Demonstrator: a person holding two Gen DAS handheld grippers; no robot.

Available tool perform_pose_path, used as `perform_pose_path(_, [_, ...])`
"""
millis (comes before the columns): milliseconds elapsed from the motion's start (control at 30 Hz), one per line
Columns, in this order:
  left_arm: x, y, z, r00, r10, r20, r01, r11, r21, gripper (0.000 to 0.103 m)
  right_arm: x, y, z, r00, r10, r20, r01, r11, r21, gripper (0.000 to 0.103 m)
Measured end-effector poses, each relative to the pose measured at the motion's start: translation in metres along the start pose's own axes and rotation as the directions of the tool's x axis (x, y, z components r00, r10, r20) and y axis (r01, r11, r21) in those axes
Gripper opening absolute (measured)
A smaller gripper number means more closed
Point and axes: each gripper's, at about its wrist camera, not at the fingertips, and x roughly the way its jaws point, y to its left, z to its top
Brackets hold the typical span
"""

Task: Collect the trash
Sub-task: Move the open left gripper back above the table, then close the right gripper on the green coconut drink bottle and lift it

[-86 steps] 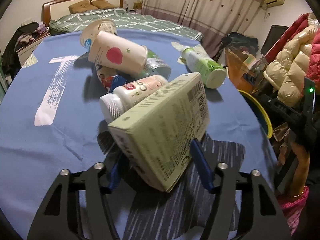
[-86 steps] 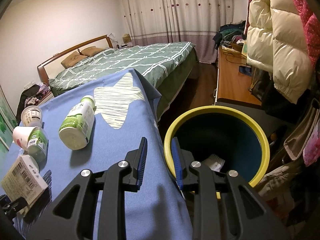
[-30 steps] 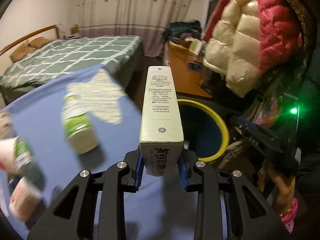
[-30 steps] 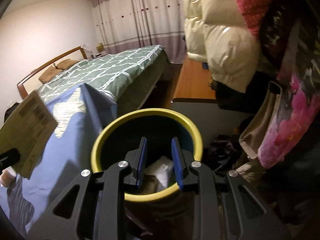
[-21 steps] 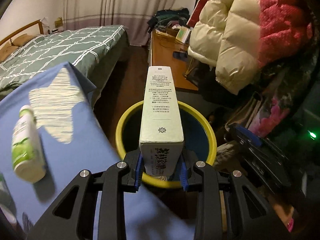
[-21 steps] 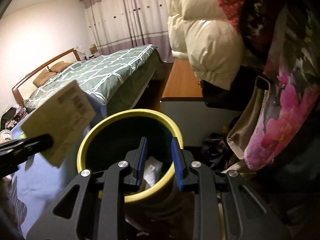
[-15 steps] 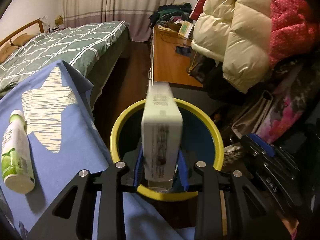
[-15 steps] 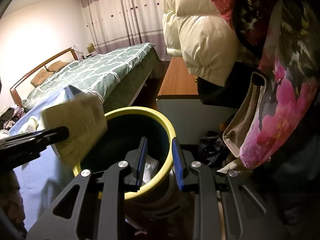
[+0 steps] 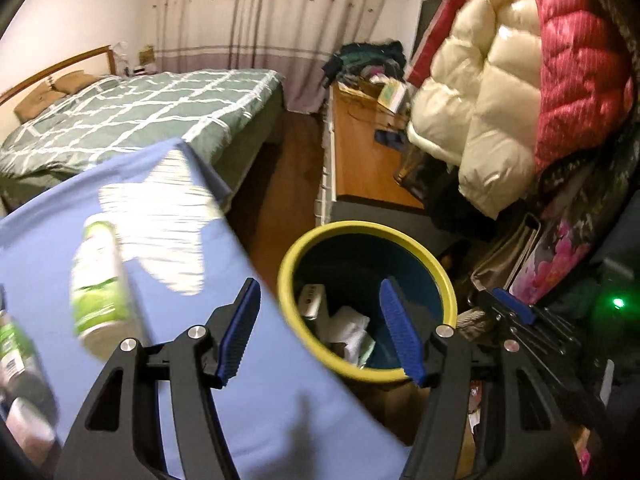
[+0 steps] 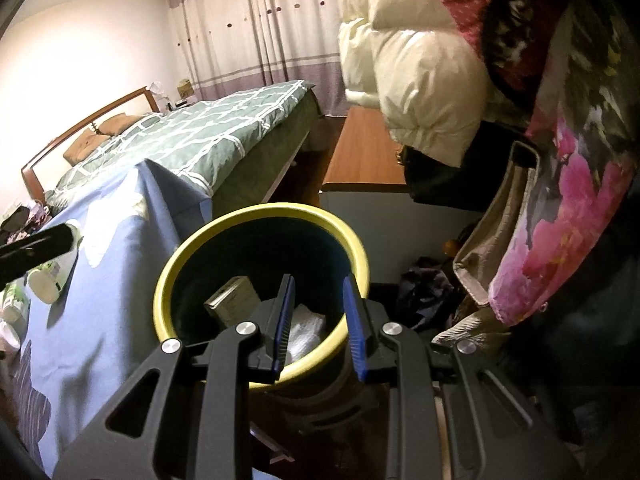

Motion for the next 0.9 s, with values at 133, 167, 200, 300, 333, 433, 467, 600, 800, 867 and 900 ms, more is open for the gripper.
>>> perform_pose_path(133, [-0.044, 0.034, -0.015, 0.998, 0.036, 0.046, -0.034, 0.998, -0.050, 0.062, -0.002, 0.021, 0.001, 1.000, 0.024, -0.001, -0.024, 0.999, -0.037, 0.024])
perform_pose_path(167, [-0.053, 0.042, -0.019, 0.998, 0.044, 0.054, -0.040, 0.997, -0.064, 0.064, -0.002, 0.026, 0.001, 1.000, 0.031, -0.002, -0.031, 0.998, -0.045, 0.025])
perform_pose_path(200, [-0.066, 0.053, -0.024, 0.996, 0.059, 0.067, -0.053, 0.995, -0.082, 0.066, -0.002, 0.032, 0.001, 0.999, 0.040, -0.004, -0.040, 0.998, -0.054, 0.026])
perform_pose_path(300, [-0.100, 0.078, -0.038, 0.987, 0.125, 0.100, -0.113, 0.987, -0.111, 0.077, -0.001, 0.058, -0.001, 0.997, 0.071, -0.013, -0.072, 0.993, -0.098, 0.029])
perform_pose_path(333, [-0.109, 0.085, -0.042, 0.984, 0.141, 0.109, -0.128, 0.985, -0.119, 0.077, 0.000, 0.063, -0.002, 0.997, 0.079, -0.017, -0.080, 0.991, -0.106, 0.029])
perform_pose_path(433, [-0.146, 0.114, -0.059, 0.968, 0.215, 0.134, -0.192, 0.968, -0.161, 0.077, 0.000, 0.092, -0.003, 0.992, 0.124, -0.035, -0.128, 0.981, -0.143, 0.029])
perform_pose_path(467, [-0.154, 0.122, -0.064, 0.963, 0.232, 0.137, -0.207, 0.963, -0.173, 0.078, 0.001, 0.103, -0.004, 0.989, 0.142, -0.043, -0.147, 0.976, -0.159, 0.029])
perform_pose_path(600, [-0.192, 0.156, -0.090, 0.935, 0.323, 0.146, -0.284, 0.930, -0.234, 0.084, -0.001, 0.143, -0.006, 0.975, 0.213, -0.066, -0.222, 0.952, -0.210, 0.030])
perform_pose_path(800, [-0.229, 0.205, -0.125, 0.908, 0.395, 0.137, -0.333, 0.882, -0.334, 0.085, -0.010, 0.210, -0.009, 0.934, 0.341, -0.110, -0.358, 0.893, -0.273, 0.032])
perform_pose_path(867, [-0.235, 0.213, -0.131, 0.908, 0.394, 0.144, -0.326, 0.879, -0.349, 0.086, -0.010, 0.227, -0.010, 0.928, 0.354, -0.116, -0.372, 0.882, -0.288, 0.034])
perform_pose_path(900, [-0.239, 0.217, -0.134, 0.907, 0.393, 0.150, -0.323, 0.878, -0.353, 0.086, -0.010, 0.236, -0.010, 0.925, 0.361, -0.122, -0.381, 0.877, -0.293, 0.036])
